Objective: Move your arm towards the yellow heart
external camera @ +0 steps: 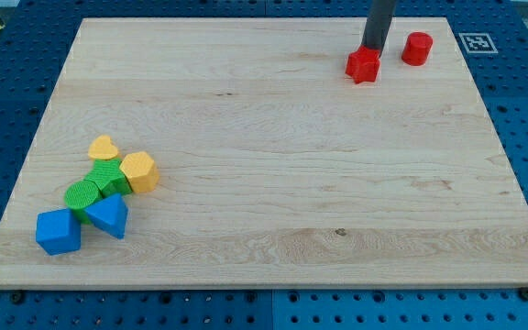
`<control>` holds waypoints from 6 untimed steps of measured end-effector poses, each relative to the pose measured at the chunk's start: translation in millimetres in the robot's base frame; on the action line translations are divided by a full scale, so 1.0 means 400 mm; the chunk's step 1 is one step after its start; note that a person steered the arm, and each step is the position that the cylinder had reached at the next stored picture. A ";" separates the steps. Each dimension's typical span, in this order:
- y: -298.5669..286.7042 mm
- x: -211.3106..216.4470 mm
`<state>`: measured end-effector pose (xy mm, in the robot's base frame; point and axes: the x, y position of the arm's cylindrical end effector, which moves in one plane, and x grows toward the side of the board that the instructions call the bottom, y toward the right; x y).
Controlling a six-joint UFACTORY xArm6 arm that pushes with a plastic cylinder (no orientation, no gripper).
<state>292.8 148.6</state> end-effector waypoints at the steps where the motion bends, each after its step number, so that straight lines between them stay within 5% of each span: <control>1: -0.023 0.083; 6: -0.104 0.318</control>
